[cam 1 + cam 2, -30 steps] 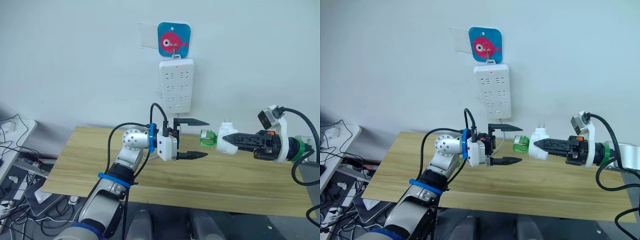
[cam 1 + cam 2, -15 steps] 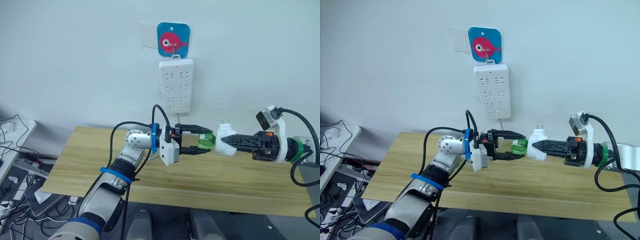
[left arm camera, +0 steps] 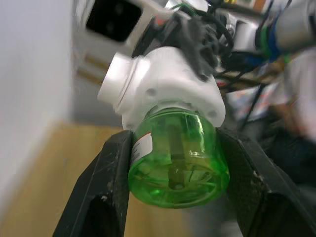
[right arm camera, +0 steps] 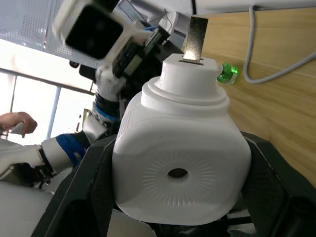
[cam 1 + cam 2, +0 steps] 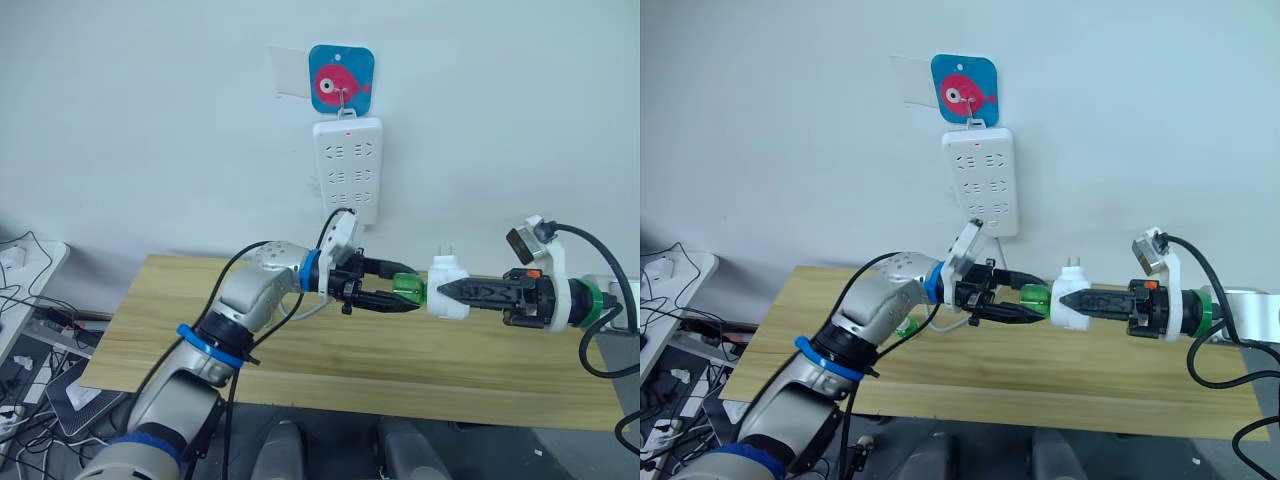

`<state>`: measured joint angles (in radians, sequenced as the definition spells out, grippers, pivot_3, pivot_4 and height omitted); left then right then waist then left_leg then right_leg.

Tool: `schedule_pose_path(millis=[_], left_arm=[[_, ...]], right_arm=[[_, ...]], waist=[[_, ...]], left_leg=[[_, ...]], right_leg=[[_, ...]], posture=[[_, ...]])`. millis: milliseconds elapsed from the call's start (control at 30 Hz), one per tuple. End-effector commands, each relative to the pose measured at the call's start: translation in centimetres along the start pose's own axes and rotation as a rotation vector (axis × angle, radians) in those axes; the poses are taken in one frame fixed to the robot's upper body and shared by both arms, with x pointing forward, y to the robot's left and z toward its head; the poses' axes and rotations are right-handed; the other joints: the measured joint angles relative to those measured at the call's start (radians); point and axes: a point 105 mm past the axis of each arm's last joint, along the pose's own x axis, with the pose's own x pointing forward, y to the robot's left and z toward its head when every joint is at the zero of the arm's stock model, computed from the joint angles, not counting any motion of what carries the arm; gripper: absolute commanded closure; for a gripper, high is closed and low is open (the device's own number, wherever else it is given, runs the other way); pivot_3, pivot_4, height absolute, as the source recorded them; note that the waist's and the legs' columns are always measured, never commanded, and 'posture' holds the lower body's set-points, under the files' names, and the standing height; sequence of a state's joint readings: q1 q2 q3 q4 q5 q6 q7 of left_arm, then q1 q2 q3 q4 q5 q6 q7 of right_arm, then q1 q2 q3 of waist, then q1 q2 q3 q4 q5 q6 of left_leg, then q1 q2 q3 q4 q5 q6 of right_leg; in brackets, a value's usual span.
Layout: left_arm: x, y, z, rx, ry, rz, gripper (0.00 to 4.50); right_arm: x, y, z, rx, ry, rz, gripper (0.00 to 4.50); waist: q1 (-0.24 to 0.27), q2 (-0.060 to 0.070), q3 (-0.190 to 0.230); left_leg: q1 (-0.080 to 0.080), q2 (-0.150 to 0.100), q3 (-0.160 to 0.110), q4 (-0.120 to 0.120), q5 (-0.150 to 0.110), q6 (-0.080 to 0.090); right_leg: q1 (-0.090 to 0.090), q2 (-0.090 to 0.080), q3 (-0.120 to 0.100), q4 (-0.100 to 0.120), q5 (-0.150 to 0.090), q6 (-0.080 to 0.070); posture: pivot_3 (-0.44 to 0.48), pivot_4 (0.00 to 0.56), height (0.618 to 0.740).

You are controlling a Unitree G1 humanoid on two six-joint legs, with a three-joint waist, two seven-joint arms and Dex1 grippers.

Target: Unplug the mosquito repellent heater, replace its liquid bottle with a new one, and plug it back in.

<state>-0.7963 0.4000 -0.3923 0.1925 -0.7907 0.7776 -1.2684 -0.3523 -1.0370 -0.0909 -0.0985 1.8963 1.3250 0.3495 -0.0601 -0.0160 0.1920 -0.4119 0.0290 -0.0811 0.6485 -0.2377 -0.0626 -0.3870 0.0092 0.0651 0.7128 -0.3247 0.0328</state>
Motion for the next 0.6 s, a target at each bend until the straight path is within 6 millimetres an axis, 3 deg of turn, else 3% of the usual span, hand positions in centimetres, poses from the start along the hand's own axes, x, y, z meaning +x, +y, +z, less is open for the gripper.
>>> schedule_pose_path(millis=[33,100,167,333,500,600], left_arm=[[-0.7,-1.1,-0.1,-0.384,0.027,-0.089,2.27],[-0.8,-1.0,0.8,-0.52,-0.027,-0.12,2.27],[-0.8,-0.6,1.7,-0.579,-0.077,-0.124,1.53],[-0.7,-0.6,2.6,-0.525,-0.103,-0.13,0.05],[-1.2,1.3,2.3,-0.327,-0.093,0.031,0.01],[-1.7,0.9,2.4,0.008,-0.043,0.065,0.01]], right_arm=[[0.2,0.9,0.1,-0.059,0.016,0.008,1.47],[0.2,1.0,0.0,-0.059,0.016,0.013,1.47],[0.1,1.0,-0.1,-0.057,0.015,0.014,1.47],[-0.1,0.9,0.1,-0.029,-0.015,0.017,1.47],[-0.7,0.7,-0.1,-0.016,-0.013,0.008,1.47],[-1.4,0.2,0.4,0.002,-0.046,-0.01,1.47]], waist=[[-0.001,0.0,0.0],[-0.002,0.0,0.0],[-0.003,0.0,0.0],[-0.003,-0.001,0.0],[0.002,-0.001,0.0],[0.001,-0.001,0.0]], left_leg=[[0.0,0.0,0.0,0.0,0.0,0.0],[0.0,0.0,0.0,0.0,0.0,0.0],[0.0,0.0,0.0,0.0,0.0,0.0],[0.0,0.0,0.001,-0.001,0.0,0.0],[0.0,0.0,0.002,-0.001,0.0,0.0],[0.001,0.0,0.003,-0.001,0.0,0.0]], right_leg=[[0.0,0.0,0.0,0.0,0.0,0.0],[0.0,0.0,0.0,0.0,0.0,0.0],[0.0,0.0,0.0,-0.001,0.0,0.0],[0.0,0.0,0.001,-0.002,0.0,0.0],[0.0,0.0,0.001,-0.002,0.0,0.0],[0.0,0.0,0.003,-0.002,0.0,0.0]], posture=[[-0.032,0.16,0.74],[-0.041,0.164,0.74],[-0.044,0.165,0.74],[-0.046,0.173,0.74],[-0.038,0.172,0.74],[-0.033,0.168,0.74]])
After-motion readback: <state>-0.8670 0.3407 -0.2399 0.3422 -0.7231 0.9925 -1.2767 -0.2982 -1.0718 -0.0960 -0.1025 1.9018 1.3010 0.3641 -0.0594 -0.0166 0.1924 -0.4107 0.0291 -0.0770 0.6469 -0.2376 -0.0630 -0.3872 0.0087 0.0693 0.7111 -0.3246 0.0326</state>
